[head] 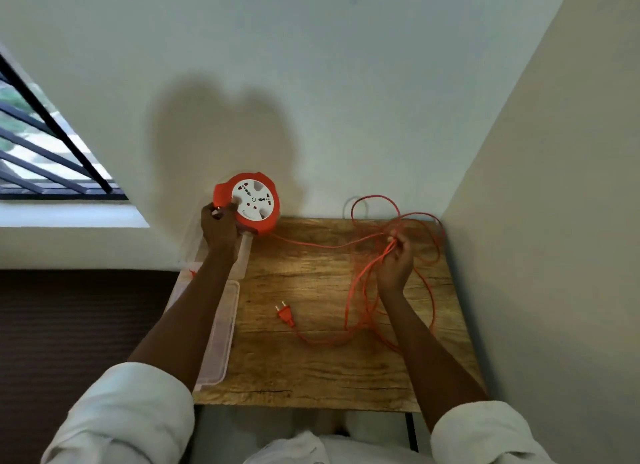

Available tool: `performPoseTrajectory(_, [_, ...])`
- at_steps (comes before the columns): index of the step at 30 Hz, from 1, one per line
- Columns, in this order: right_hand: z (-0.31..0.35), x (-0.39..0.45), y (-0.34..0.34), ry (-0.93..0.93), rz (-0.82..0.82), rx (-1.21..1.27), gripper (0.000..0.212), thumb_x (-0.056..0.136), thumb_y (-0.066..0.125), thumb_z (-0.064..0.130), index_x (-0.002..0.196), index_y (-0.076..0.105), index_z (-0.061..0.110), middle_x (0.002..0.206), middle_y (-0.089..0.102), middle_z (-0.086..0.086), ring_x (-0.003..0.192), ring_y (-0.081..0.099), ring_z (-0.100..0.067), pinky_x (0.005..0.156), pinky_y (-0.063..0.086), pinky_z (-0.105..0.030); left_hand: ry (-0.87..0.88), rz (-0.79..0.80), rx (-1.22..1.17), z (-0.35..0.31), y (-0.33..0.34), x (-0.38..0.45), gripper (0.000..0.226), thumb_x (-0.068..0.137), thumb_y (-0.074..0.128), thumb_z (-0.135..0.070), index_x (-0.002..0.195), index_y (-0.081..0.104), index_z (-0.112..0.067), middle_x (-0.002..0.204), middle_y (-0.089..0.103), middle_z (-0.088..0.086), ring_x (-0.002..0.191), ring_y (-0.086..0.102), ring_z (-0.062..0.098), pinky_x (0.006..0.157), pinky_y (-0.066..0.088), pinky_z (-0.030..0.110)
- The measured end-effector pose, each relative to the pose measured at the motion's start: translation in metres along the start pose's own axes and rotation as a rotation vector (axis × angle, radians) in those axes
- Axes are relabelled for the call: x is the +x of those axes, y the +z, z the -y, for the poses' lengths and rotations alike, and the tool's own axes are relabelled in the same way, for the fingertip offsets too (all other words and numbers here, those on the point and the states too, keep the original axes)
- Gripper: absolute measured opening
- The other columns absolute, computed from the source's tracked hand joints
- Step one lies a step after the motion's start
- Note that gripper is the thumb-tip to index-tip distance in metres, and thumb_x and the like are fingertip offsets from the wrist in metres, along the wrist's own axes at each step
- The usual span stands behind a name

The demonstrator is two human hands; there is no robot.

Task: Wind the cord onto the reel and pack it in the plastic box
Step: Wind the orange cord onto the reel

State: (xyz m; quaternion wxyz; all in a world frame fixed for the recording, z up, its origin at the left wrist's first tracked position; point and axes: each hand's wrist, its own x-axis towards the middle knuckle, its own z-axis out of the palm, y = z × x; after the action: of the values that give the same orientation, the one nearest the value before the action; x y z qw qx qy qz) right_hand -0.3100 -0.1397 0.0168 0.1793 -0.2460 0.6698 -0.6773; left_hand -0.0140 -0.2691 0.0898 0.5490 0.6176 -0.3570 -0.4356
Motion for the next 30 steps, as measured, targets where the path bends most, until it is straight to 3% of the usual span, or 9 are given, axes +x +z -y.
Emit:
performPoseTrajectory(5, [-0.015,-0.022,-0.045,0.295,-0.229,-0.061,0.018,0.097,0.054,0.006,0.109,0.068,0.009,0.109,0.068,-0.006,0.097,0.058,-0.015,0.088,0.050,-0.021,-0.003,0.158,-0.022,-0.002,0.017,-0.002,0.057,0.080,0.078,-0.042,0.127,0.057,-0.018,0.118,0.070,0.003,0.102,0.070,0.024,0.082,0.061,0.046])
performPoseTrajectory(6, [-0.014,-0.030,-0.054,0.310,-0.216,-0.111,0.021,0.098,0.053,0.006,0.112,0.069,0.007,0.110,0.068,-0.008,0.098,0.057,-0.016,0.080,0.047,-0.013,-0.006,0.191,-0.016,0.000,0.020,-0.004,0.060,0.077,0.080,-0.045,0.125,0.059,-0.018,0.117,0.071,0.003,0.102,0.071,0.024,0.083,0.061,0.048])
performPoseTrajectory(8, [-0.021,-0.039,-0.070,0.280,-0.096,-0.306,0.026,0.099,0.052,0.010,0.119,0.069,0.007,0.113,0.069,-0.008,0.100,0.060,-0.022,0.071,0.043,-0.009,-0.001,0.243,0.023,0.005,0.027,-0.010,0.059,0.077,0.079,-0.047,0.124,0.060,-0.018,0.115,0.071,0.002,0.102,0.070,0.023,0.084,0.060,0.048])
performPoseTrajectory(12, [-0.044,-0.031,-0.101,0.229,0.250,-0.886,0.037,0.095,0.048,0.024,0.126,0.065,0.034,0.121,0.067,-0.009,0.111,0.059,-0.039,0.088,0.051,-0.040,0.011,0.359,0.028,0.012,0.039,-0.031,0.041,0.087,0.075,-0.033,0.118,0.060,-0.013,0.105,0.070,-0.003,0.091,0.068,0.014,0.068,0.062,0.033])
performPoseTrajectory(15, [-0.046,-0.020,-0.120,0.162,0.310,-0.849,0.043,0.094,0.051,0.016,0.133,0.063,0.031,0.128,0.064,-0.009,0.114,0.061,-0.036,0.090,0.050,-0.041,0.016,0.417,0.052,0.017,0.044,-0.032,0.050,0.085,0.075,-0.037,0.124,0.062,-0.008,0.113,0.072,0.006,0.097,0.071,0.022,0.055,0.057,0.025])
performPoseTrajectory(19, [-0.025,-0.001,-0.115,0.027,0.124,-0.742,0.035,0.091,0.051,0.031,0.114,0.072,0.016,0.110,0.071,-0.013,0.103,0.066,-0.036,0.082,0.053,-0.042,0.024,0.433,0.107,0.010,0.045,-0.028,0.042,0.093,0.066,-0.040,0.122,0.064,-0.009,0.114,0.072,0.009,0.103,0.070,0.029,0.074,0.061,0.037])
performPoseTrajectory(22, [0.007,0.013,-0.084,-0.130,0.152,-0.669,0.026,0.097,0.056,0.026,0.110,0.073,0.012,0.105,0.073,-0.013,0.099,0.067,-0.030,0.078,0.049,-0.032,0.088,0.481,0.163,-0.005,0.047,-0.028,0.039,0.098,0.058,-0.037,0.121,0.066,-0.007,0.108,0.070,0.007,0.095,0.068,0.024,0.061,0.057,0.022])
performPoseTrajectory(26, [0.050,0.025,-0.028,-0.327,0.349,-0.541,0.024,0.096,0.057,0.013,0.115,0.073,0.014,0.113,0.073,-0.004,0.105,0.066,-0.018,0.092,0.051,-0.029,0.202,0.518,0.219,-0.027,0.050,-0.024,0.041,0.099,0.057,-0.039,0.119,0.067,-0.005,0.106,0.071,0.007,0.092,0.067,0.021,0.059,0.051,0.012])
performPoseTrajectory(30, [0.097,0.023,0.028,-0.199,0.586,-0.431,0.039,0.099,0.059,0.039,0.136,0.060,0.026,0.124,0.064,0.010,0.099,0.062,-0.007,0.083,0.046,-0.017,0.218,0.567,0.201,-0.051,0.048,-0.016,0.037,0.098,0.058,-0.042,0.112,0.070,-0.009,0.101,0.074,0.010,0.087,0.070,0.024,0.068,0.056,0.028])
